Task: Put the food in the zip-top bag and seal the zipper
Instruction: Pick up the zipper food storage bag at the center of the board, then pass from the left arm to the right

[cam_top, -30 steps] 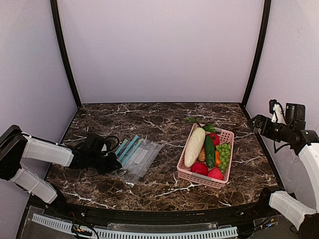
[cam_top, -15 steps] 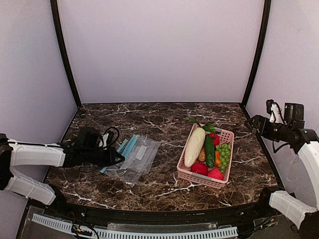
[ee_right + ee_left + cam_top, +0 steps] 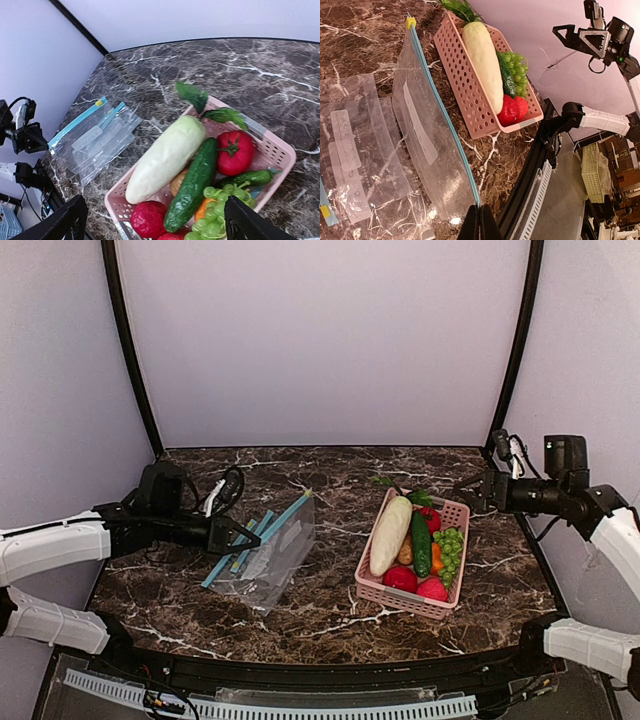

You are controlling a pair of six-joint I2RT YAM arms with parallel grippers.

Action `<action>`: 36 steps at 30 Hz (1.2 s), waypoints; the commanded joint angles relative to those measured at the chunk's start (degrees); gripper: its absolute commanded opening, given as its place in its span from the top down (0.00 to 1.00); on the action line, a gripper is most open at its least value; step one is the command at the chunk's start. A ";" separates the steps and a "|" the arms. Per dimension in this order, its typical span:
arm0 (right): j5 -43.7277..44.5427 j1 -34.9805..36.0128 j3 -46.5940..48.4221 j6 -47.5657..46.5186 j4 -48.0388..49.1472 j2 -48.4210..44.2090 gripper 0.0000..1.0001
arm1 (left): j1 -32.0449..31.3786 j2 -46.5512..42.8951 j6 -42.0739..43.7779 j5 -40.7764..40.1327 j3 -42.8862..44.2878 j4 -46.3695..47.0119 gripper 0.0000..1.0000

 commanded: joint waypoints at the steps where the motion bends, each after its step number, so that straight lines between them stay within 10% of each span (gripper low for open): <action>1: -5.31 5.75 1.99 0.69 5.82 0.75 0.07 | -0.24 -1.52 2.93 9.92 3.41 -6.16 0.99; 12: -17.19 16.16 -0.62 5.07 18.43 2.97 0.08 | -2.49 -5.85 -1.28 21.45 7.23 -8.46 0.99; 36: -9.67 31.67 -3.76 6.60 32.09 16.30 0.23 | -9.37 -9.15 -10.24 23.45 7.95 1.26 0.99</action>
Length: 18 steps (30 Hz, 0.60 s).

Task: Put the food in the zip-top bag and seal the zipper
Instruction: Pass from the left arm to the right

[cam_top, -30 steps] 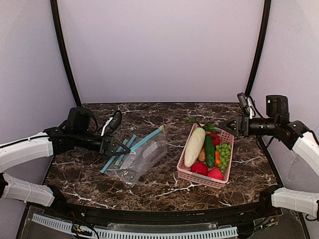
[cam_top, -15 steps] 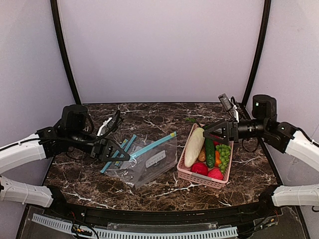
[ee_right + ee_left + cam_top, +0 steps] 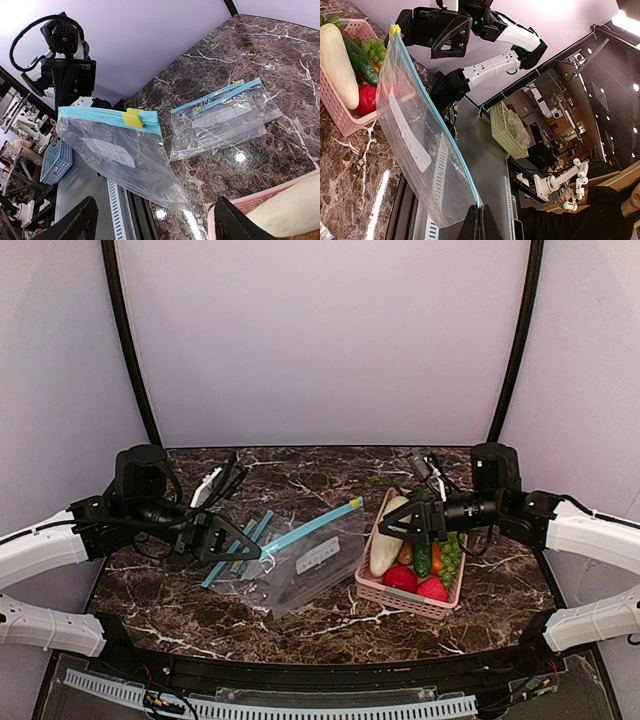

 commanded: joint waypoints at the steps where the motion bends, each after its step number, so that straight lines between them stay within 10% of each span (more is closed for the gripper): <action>1: 1.75 1.81 0.56 -0.22 3.98 2.21 0.24 | -0.40 -1.45 -1.21 1.60 1.05 3.08 0.99; 18: 0.13 4.76 6.33 -2.28 6.43 9.41 0.38 | -0.85 -2.45 -3.47 2.32 -0.58 6.10 0.99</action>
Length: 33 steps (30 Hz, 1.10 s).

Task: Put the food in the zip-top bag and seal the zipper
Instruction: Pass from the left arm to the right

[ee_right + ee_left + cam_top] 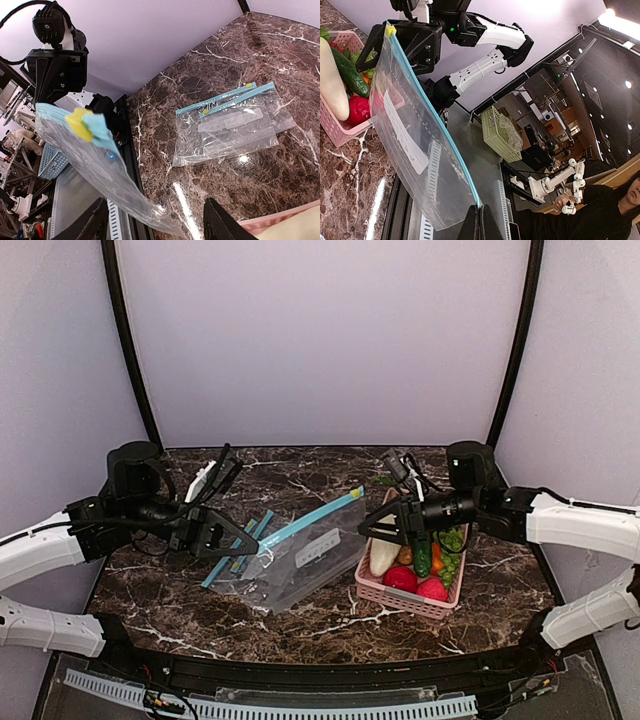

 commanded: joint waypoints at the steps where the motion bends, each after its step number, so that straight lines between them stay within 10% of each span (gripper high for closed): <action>1: -1.32 0.67 3.53 -1.27 2.07 1.40 0.38 | -0.56 -1.11 -0.52 1.47 -0.78 2.05 0.99; 13: -4.67 1.70 6.46 -1.78 2.96 3.76 0.61 | -0.80 -1.14 -1.00 1.52 -2.02 2.79 0.99; 17: -2.89 2.57 6.12 -1.58 4.25 2.87 1.00 | -0.89 -0.79 -0.91 1.59 -2.54 2.68 0.99; 19: 0.87 4.26 5.73 -3.90 3.43 0.99 1.00 | -0.93 -0.97 -0.50 1.06 -2.72 1.52 0.97; 26: 10.24 10.58 -0.43 -19.36 1.99 -9.11 1.00 | -0.80 -3.55 9.29 -9.63 2.05 -13.81 0.25; 33: 12.14 11.16 -7.12 -26.99 1.81 -17.83 1.00 | -0.81 -3.58 15.17 -21.05 6.14 -25.67 0.13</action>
